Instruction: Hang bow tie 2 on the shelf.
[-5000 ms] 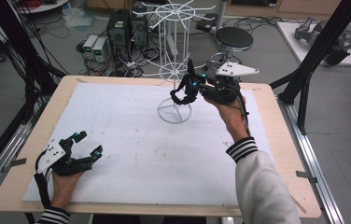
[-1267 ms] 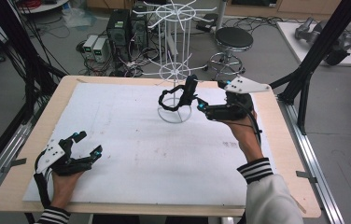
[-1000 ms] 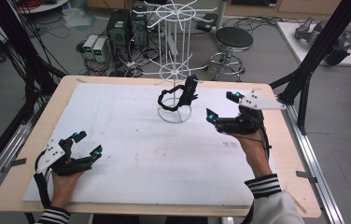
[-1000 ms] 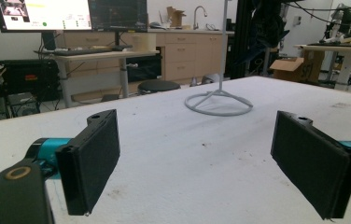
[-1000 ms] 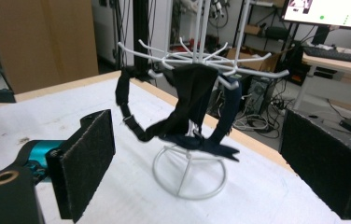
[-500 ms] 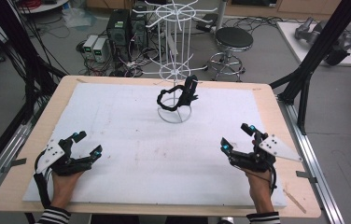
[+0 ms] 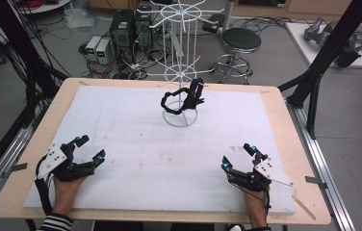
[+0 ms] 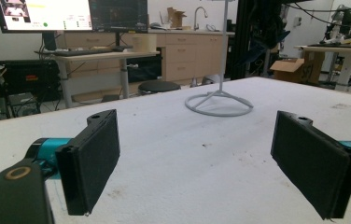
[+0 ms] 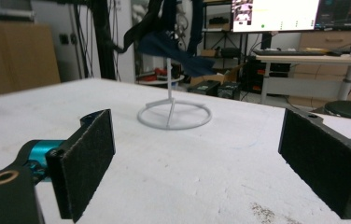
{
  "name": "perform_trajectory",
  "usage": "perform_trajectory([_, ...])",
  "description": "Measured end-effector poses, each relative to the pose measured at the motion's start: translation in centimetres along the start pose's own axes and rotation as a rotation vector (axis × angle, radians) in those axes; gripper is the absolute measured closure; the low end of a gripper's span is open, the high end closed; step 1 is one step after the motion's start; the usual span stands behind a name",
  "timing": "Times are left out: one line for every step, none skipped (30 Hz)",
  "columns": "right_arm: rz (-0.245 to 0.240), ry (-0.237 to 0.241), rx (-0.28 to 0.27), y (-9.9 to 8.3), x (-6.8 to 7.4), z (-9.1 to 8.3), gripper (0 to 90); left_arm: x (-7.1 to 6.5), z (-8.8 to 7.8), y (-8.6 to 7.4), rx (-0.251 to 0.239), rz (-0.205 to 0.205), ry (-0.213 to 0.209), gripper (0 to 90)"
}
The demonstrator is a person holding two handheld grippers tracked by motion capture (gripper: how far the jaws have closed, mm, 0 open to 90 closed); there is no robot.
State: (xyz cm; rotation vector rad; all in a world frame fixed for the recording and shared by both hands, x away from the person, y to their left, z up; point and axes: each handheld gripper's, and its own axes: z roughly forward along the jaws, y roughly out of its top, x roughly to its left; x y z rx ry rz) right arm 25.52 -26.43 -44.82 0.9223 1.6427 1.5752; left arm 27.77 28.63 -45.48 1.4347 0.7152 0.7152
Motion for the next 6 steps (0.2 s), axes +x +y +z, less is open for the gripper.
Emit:
perform_trajectory([-0.007,0.003,0.01,-0.05,0.14,0.08,10.1,0.0,0.0,0.0,0.0,0.001,0.001,15.9])
perform_trajectory([-0.023,0.006,0.01,-0.14,0.15,0.16,10.2,0.0,0.0,0.0,0.0,0.001,0.001,15.9])
perform_trajectory([-0.017,0.008,0.013,-0.24,0.25,0.22,10.2,0.0,0.0,0.0,0.0,0.0,0.001,15.9])
perform_trajectory([-0.019,0.006,0.014,-0.34,0.26,0.29,10.2,0.0,0.0,0.0,-0.001,-0.001,0.0,15.9])
perform_trajectory([-0.022,0.004,0.017,-0.43,0.28,0.34,10.2,0.0,0.0,-0.01,-0.001,-0.003,0.002,15.9])
perform_trajectory([-0.022,0.002,0.017,-0.43,0.29,0.34,10.2,0.02,0.0,0.0,0.0,-0.003,0.002,15.9])
